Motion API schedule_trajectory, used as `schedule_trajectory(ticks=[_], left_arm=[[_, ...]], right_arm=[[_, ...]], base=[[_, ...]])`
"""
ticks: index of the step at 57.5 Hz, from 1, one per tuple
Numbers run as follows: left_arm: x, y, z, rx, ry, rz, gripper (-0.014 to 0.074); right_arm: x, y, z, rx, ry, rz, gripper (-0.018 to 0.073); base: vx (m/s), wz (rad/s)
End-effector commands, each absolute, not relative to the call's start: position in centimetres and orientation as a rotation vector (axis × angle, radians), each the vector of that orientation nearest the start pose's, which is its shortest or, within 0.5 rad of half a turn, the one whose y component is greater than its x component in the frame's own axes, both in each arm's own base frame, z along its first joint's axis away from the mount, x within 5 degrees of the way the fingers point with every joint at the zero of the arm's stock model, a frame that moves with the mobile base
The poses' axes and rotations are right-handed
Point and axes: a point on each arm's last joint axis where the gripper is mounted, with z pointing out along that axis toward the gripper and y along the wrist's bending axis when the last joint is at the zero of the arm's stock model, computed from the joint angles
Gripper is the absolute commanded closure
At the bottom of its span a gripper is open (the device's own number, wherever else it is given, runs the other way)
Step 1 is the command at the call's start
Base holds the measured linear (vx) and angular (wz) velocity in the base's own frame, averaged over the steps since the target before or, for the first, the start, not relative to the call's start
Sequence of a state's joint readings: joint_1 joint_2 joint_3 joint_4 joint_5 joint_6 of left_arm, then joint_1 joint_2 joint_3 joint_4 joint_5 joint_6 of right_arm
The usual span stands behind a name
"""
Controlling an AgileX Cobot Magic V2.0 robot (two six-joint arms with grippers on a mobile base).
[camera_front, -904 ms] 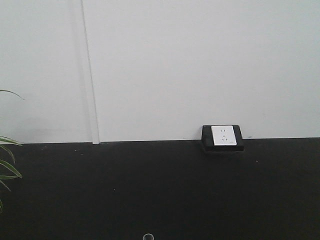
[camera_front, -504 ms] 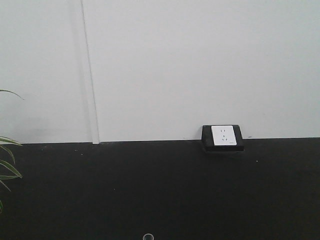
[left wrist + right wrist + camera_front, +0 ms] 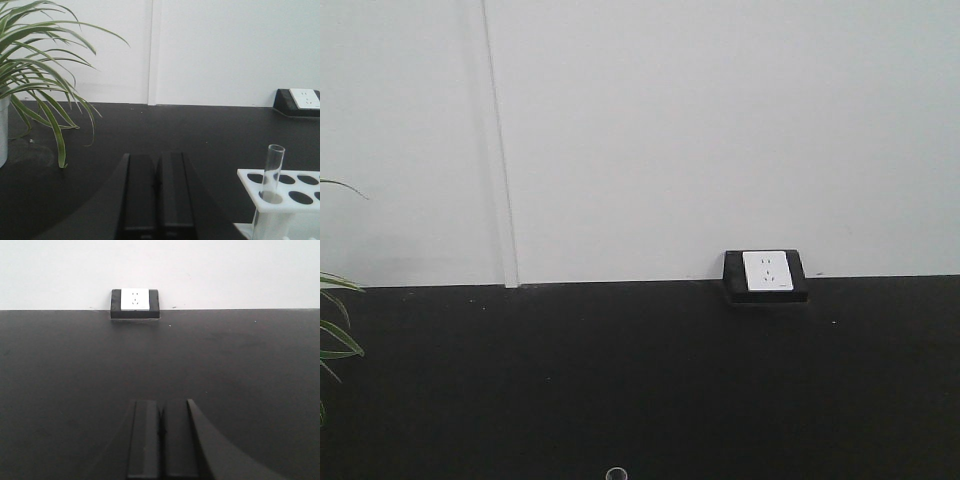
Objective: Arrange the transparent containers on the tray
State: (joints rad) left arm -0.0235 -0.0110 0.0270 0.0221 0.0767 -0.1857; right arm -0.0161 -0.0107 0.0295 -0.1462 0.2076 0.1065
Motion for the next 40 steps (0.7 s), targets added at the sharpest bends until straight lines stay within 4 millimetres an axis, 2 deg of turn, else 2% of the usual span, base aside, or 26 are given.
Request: schedule_trajectory(ticks=[1, 29, 34, 40], left_arm=[[5.7, -0.1, 19.6, -0.107, 1.496, -0.157, 0.0603], [5.6, -0.2, 20.3, -0.101, 1.413, -0.164, 0.0603], [5.3, -0.2, 21.7, -0.107, 1.308, -0.188, 0.0603], [4.6, -0.2, 24.7, -0.093, 1.193, -0.192, 0.0603]], right_arm=[[5.7, -0.3, 18.9, -0.017, 1.642, -0.076, 0.0571], [5.6, 0.1, 21.2, -0.046, 1.387, -0.051, 0.0571], [5.4, 0.2, 22.2, -0.040, 1.314, -0.033, 0.0571], [4.8, 0.1, 25.3, 0.013, 1.257, 0.020, 0.0571]], base=[[0.00, 0.00], [0.00, 0.00], [0.00, 0.00], [0.00, 0.00]])
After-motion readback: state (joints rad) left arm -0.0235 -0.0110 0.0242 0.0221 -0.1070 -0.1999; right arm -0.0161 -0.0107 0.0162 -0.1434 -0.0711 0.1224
